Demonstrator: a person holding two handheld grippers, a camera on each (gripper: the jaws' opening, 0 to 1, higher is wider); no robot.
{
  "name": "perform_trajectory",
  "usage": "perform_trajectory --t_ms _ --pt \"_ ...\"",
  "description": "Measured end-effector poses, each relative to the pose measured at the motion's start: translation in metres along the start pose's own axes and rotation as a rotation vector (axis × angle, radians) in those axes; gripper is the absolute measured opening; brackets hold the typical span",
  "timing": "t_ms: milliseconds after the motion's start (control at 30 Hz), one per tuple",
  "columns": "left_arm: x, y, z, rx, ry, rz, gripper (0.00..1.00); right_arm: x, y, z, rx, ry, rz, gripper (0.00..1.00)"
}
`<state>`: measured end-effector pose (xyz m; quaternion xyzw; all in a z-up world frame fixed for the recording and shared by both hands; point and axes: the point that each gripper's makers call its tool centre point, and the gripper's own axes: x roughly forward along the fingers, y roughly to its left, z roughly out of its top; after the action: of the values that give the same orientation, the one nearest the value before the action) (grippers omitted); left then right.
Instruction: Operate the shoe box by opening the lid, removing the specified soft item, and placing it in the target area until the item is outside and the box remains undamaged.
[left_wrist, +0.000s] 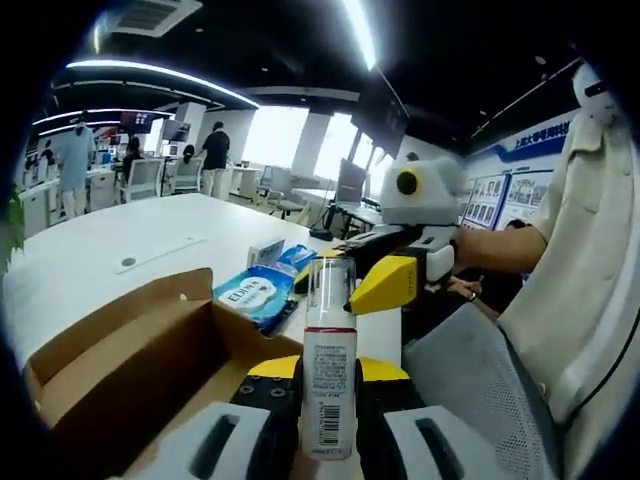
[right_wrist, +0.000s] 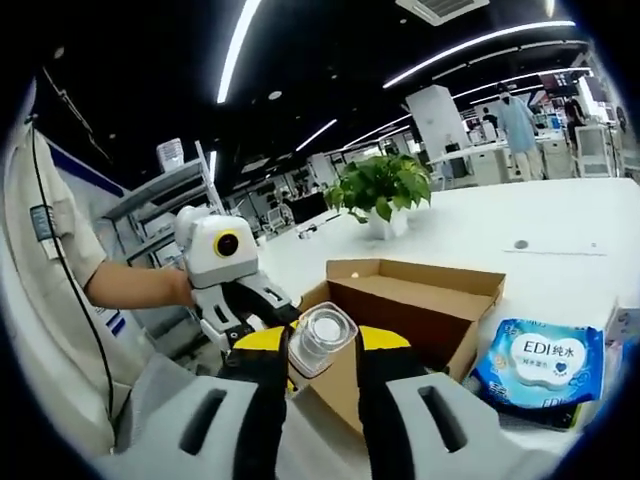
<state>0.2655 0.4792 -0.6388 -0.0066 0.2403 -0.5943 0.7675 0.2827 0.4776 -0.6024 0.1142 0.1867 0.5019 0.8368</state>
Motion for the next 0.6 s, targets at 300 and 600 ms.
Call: perform_trajectory --t_ms 300,600 --pt "0.001 -0.004 -0.002 0.005 0.02 -0.048 0.19 0.002 0.005 -0.001 0.007 0.003 0.021 0.23" --pt "0.0 -0.008 -0.004 0.018 0.054 -0.092 0.2 0.004 0.011 -0.002 -0.014 0.009 0.045 0.22"
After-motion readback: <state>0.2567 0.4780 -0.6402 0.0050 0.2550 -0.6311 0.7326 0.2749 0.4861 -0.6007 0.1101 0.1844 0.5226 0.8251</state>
